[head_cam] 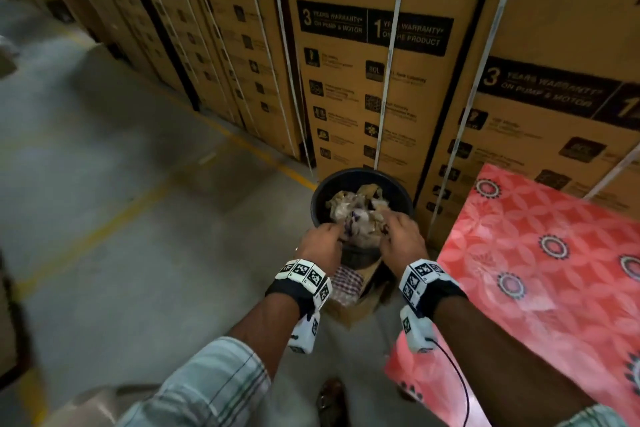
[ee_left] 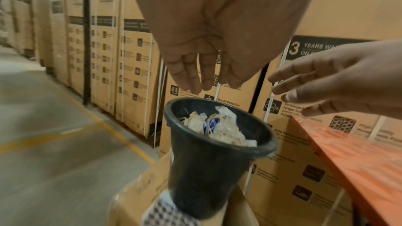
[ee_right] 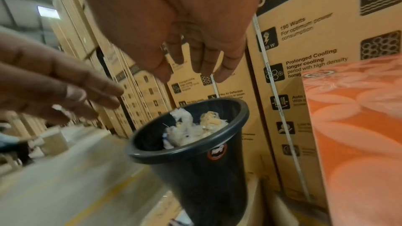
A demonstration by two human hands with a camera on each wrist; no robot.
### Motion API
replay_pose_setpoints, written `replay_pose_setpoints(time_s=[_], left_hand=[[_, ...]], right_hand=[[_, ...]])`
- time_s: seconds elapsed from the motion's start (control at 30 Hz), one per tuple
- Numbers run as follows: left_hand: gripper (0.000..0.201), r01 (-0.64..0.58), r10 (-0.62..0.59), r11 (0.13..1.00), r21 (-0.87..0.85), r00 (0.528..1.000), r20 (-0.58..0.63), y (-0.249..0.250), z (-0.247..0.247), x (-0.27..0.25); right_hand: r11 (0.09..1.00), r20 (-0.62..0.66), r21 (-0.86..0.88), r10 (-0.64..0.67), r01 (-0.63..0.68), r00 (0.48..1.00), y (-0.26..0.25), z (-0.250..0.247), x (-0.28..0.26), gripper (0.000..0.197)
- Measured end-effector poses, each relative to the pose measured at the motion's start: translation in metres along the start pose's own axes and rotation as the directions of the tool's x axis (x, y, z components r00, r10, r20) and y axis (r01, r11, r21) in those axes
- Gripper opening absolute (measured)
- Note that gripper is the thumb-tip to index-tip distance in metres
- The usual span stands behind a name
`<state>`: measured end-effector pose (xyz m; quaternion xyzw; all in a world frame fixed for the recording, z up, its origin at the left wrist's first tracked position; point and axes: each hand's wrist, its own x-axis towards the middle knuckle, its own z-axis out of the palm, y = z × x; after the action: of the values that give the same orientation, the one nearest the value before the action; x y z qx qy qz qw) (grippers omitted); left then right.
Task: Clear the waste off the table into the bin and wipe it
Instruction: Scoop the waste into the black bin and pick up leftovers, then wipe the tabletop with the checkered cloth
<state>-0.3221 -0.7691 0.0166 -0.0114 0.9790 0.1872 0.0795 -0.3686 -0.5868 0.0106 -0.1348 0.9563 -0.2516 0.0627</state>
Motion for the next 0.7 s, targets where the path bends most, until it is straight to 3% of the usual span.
replay_pose_setpoints(time_s=[0.1,0.2,0.27,0.37,0.57,0.7], left_hand=[[0.040,0.014,-0.015,0.999,-0.041,1.000,-0.017,-0.001,0.011,-0.038],[0.028,0.118,-0.114,0.990,-0.075,0.992,0.047,-0.011,0.027,-0.067],[0.029,0.211,-0.201,0.973,-0.092,0.973,0.112,-0.026,0.040,-0.079],[0.055,0.304,-0.268,0.938,-0.165,0.940,0.209,-0.058,0.063,-0.082],[0.036,0.405,-0.303,0.860,-0.310,0.894,0.330,-0.116,0.114,-0.046],[0.030,0.473,-0.295,0.775,-0.419,0.858,0.421,-0.143,0.150,-0.013]], right_hand=[[0.993,-0.126,0.064,-0.091,0.100,0.988,-0.009,0.014,-0.030,0.031],[0.978,-0.115,0.139,-0.143,0.158,0.983,-0.021,0.040,-0.059,0.021],[0.980,-0.037,0.152,-0.126,0.130,0.991,-0.028,0.064,-0.072,0.024],[0.990,0.099,0.120,-0.089,0.077,0.991,-0.037,0.104,-0.078,0.029],[0.987,0.190,0.079,0.123,-0.140,0.974,-0.045,0.178,-0.043,0.035],[0.978,0.213,-0.007,0.204,-0.207,0.955,-0.033,0.215,-0.013,0.038]])
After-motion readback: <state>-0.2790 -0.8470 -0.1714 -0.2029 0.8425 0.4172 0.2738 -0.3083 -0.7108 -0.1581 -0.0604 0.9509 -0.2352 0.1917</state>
